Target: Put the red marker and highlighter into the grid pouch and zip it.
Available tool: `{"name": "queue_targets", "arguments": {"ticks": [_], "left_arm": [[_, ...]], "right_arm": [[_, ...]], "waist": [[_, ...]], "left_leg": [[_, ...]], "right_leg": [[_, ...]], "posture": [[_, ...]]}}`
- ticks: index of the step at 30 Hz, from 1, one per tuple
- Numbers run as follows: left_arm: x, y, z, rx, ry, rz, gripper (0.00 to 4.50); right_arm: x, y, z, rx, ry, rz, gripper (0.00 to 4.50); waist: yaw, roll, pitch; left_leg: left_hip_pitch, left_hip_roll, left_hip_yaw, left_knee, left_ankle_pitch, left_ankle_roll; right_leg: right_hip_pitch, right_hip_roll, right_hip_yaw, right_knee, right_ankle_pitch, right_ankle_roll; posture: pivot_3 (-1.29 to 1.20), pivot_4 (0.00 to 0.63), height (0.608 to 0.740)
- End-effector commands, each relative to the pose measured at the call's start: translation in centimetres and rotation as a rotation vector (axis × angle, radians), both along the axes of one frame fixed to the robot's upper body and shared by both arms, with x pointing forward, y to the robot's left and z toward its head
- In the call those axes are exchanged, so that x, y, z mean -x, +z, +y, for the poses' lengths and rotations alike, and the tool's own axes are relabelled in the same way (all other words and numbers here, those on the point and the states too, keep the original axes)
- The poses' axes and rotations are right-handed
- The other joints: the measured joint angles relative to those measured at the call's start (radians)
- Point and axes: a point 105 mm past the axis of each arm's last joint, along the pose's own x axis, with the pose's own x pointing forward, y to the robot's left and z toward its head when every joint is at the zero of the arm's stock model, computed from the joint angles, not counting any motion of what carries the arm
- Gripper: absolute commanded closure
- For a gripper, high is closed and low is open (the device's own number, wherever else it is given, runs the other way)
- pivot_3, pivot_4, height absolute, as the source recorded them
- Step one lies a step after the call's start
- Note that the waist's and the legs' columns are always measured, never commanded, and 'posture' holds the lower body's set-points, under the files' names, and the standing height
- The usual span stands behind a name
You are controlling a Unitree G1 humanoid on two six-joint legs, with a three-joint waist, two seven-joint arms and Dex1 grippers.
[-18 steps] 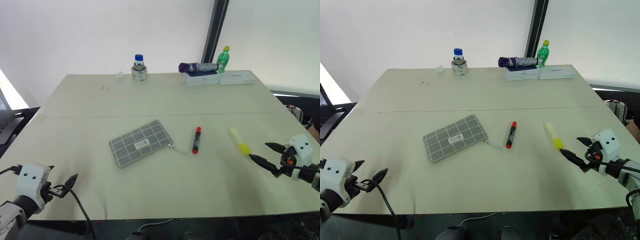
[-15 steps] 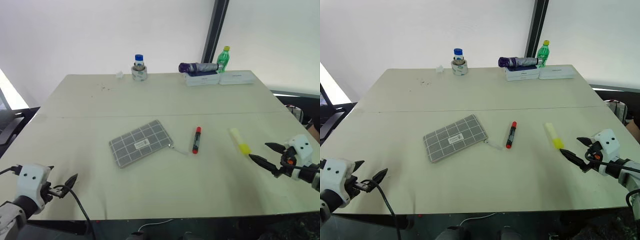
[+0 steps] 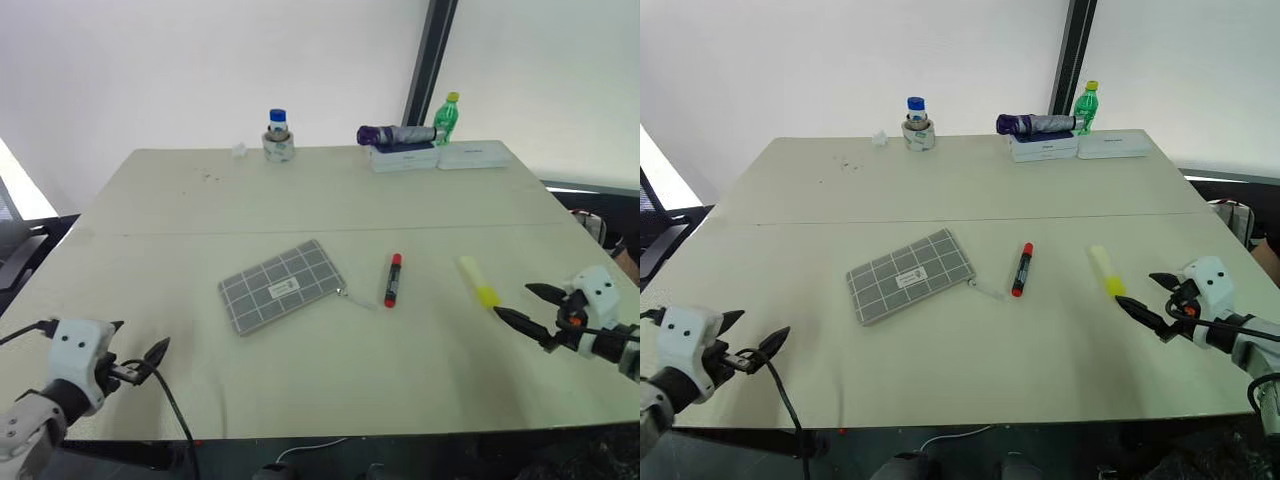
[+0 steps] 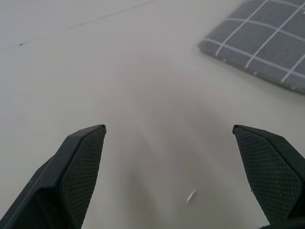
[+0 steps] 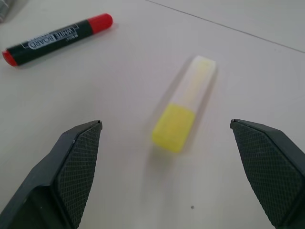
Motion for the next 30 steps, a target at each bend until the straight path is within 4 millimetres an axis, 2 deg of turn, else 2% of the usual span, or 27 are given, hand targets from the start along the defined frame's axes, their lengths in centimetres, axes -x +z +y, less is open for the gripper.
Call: {"name": "queue_targets", "arguments": {"ticks": [1,4,6,8,10,13,18,26,30], "left_arm": [[-0.9,1.1,-3.3,-0.03,-0.136,-0.024,0.0],[-1.3,1.2,-4.8,-0.046,-0.212,-0.015,0.0],[-1.7,1.1,-7.5,-0.088,-0.359,0.014,0.0],[-2.0,0.6,-9.0,-0.164,-0.458,0.053,0.0],[-2.5,-0.3,-9.1,-0.243,-0.497,0.1,0.0],[-3.3,-0.7,-9.1,-0.257,-0.503,0.121,0.0],[-3.8,-0.9,-7.6,-0.267,-0.465,0.118,0.0],[-3.5,-0.1,-2.6,-0.213,-0.332,0.088,0.0],[-3.4,-0.5,-2.1,-0.112,-0.29,0.101,0.0]], "right_arm": [[-0.3,2.2,1.8,0.006,0.064,-0.069,0.01],[-0.2,2.5,2.6,0.007,0.089,-0.074,0.01],[0.0,3.1,4.0,-0.001,0.134,-0.089,0.01],[0.3,3.4,5.4,-0.007,0.181,-0.093,0.01],[0.7,3.5,6.7,-0.011,0.222,-0.086,0.01],[1.0,3.5,8.0,-0.015,0.264,-0.082,0.01],[1.5,3.5,9.7,-0.037,0.309,-0.079,0.01],[1.2,3.8,12.5,-0.066,0.365,-0.09,0.01],[0.8,3.6,13.8,-0.078,0.394,-0.098,0.01]], "waist": [[0.001,0.001,0.0],[0.002,0.001,0.0],[0.002,0.001,0.0],[0.002,0.002,0.0],[0.0,0.003,0.0],[-0.003,0.004,0.0],[0.001,0.004,0.0],[0.001,0.004,0.0],[0.001,0.004,0.0]], "left_leg": [[0.0,0.0,0.0,0.0,0.0,0.0],[0.0,0.0,0.0,0.0,0.001,-0.001],[0.0,0.0,0.0,0.0,0.002,-0.003],[0.0,0.0,0.0,0.0,0.001,-0.003],[0.0,0.0,0.0,0.0,0.001,-0.002],[0.0,0.0,0.0,0.0,0.001,-0.001],[-0.001,0.0,0.0,0.0,0.001,-0.001],[-0.001,0.0,0.0,0.0,0.0,0.0],[-0.001,0.0,0.0,0.0,0.0,0.0]], "right_leg": [[0.0,0.0,0.0,0.0,0.0,0.0],[0.0,0.0,0.0,0.0,0.0,0.0],[0.0,0.0,0.0,0.0,0.0,0.0],[0.0,0.0,0.0,0.0,0.0,0.0],[0.0,0.0,0.0,0.0,0.0,0.0],[0.0,0.0,0.0,0.0,0.0,0.0],[-0.001,0.0,0.0,0.0,0.0,0.0],[-0.001,0.0,0.0,0.0,0.0,0.0],[-0.001,0.0,0.0,0.0,0.0,0.001]], "posture": [[0.0,0.15,0.74],[0.0,0.15,0.74],[0.0,0.15,0.74],[0.0,0.15,0.74],[0.0,0.15,0.74],[0.0,0.15,0.74],[0.0,0.15,0.74],[0.0,0.15,0.74],[0.0,0.15,0.74]]}}
